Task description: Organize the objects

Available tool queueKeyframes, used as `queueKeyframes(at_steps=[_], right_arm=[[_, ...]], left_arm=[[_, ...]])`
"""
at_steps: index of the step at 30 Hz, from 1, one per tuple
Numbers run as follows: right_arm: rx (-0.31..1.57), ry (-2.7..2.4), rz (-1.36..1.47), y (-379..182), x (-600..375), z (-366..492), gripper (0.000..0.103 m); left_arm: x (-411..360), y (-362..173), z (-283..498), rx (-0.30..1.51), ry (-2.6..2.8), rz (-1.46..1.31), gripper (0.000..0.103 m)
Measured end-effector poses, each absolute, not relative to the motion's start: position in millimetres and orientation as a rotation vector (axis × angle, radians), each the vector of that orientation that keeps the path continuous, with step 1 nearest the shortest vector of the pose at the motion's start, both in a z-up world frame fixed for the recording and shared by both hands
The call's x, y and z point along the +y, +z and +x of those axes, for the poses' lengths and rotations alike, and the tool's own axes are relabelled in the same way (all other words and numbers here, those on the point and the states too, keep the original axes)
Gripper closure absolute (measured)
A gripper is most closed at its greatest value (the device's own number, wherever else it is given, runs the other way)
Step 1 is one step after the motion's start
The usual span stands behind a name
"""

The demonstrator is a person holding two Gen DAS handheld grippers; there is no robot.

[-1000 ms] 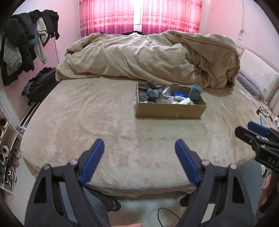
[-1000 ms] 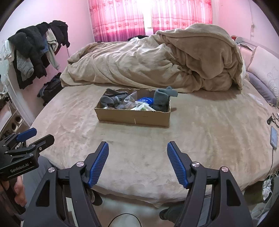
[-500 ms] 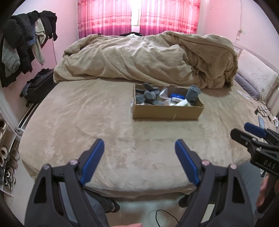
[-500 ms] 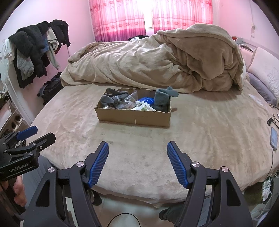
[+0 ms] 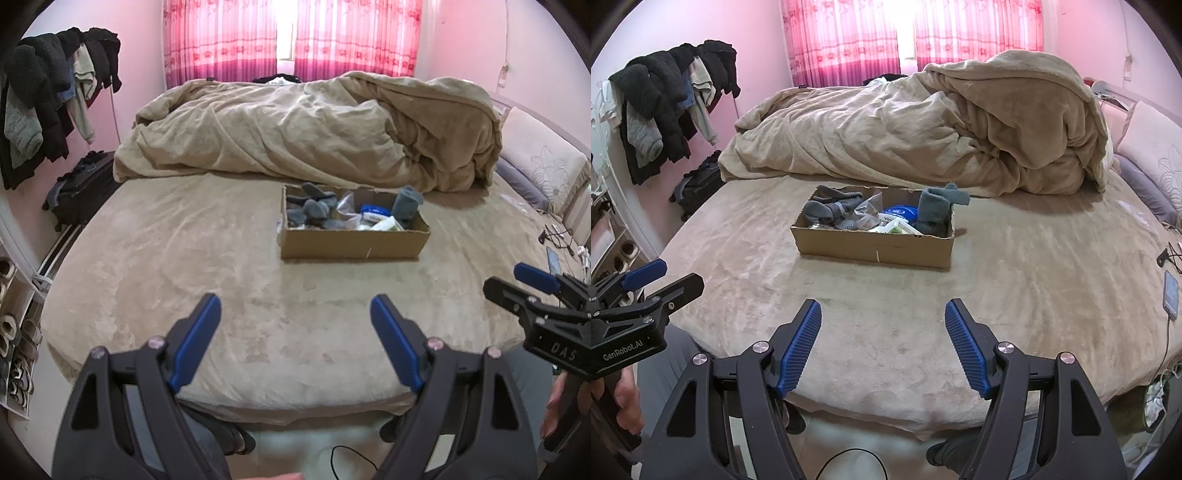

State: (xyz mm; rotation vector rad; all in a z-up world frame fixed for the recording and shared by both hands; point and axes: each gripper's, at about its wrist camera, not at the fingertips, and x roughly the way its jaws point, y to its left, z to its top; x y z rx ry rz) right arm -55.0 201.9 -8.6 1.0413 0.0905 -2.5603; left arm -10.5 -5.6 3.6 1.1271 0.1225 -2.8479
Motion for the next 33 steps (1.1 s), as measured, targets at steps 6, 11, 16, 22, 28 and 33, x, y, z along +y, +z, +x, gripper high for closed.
queueKeyframes(at_steps=[6, 11, 16, 22, 28, 33], right_arm=[[0.089, -2.559, 1.042, -8.9, 202.0, -54.9, 0.03], [0.089, -2.559, 1.043, -9.4, 202.1, -54.8, 0.03], [0.088, -2.561, 1.043, -10.2, 202.1, -54.9, 0.03], [0.089, -2.561, 1.042, -10.2, 202.4, -55.3, 0.03], [0.088, -2.56, 1.042, -10.3, 202.3, -54.9, 0.03], [0.089, -2.562, 1.041, -10.2, 202.3, -55.1, 0.03]], left_arm=[[-5.7, 4.5, -10.8, 0.121, -2.852, 1.123, 0.019], [-6.1, 4.9, -10.5, 0.127, -2.853, 1.123, 0.019], [-6.4, 4.9, -9.9, 0.131, -2.853, 1.122, 0.019], [-5.7, 5.3, -10.3, 0.134, -2.858, 1.129, 0.019], [-5.3, 3.8, -11.5, 0.154, -2.862, 1.141, 0.019], [-3.9, 3.6, -11.4, 0.161, -2.866, 1.139, 0.019]])
